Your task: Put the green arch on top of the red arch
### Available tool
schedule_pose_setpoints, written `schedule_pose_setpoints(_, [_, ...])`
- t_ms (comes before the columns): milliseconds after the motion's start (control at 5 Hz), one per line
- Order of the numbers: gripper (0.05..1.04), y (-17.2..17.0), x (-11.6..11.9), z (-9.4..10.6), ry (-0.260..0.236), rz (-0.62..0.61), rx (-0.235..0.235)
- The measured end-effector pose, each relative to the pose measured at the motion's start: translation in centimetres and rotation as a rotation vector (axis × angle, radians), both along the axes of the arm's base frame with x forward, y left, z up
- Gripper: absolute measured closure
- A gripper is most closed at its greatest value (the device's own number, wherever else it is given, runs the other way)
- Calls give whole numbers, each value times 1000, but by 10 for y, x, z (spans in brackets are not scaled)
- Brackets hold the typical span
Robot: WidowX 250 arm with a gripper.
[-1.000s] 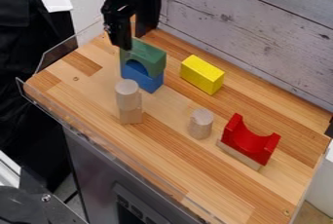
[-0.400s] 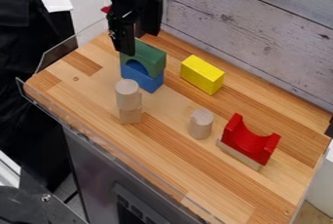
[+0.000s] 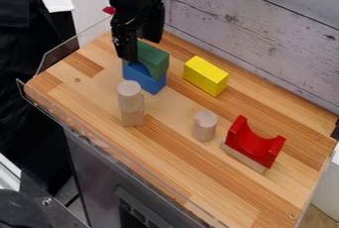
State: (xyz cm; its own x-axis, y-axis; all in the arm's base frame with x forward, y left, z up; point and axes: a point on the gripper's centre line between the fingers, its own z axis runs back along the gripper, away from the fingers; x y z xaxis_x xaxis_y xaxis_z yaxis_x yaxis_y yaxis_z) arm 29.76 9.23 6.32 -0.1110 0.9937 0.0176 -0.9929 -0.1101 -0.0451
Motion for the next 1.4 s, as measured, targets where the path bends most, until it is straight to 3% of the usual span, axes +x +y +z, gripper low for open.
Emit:
schedule_pose_setpoints(200, [118, -1, 0, -7, 12, 5, -8])
schedule_pose_setpoints(400, [395, 0, 4, -7, -7, 11, -3])
schedule_pose_setpoints(600, [537, -1, 1, -5, -14, 9, 1])
schedule_pose_setpoints(800, [537, -8, -1, 26, -83, -21, 39])
schedule_pose_setpoints(1000, [537, -36, -2, 68, -166, -65, 113])
schedule_pose_setpoints(1200, [537, -71, -10, 87, -157, -109, 105])
schedule_pose_setpoints(1400, [537, -101, -13, 85, -143, -148, 40])
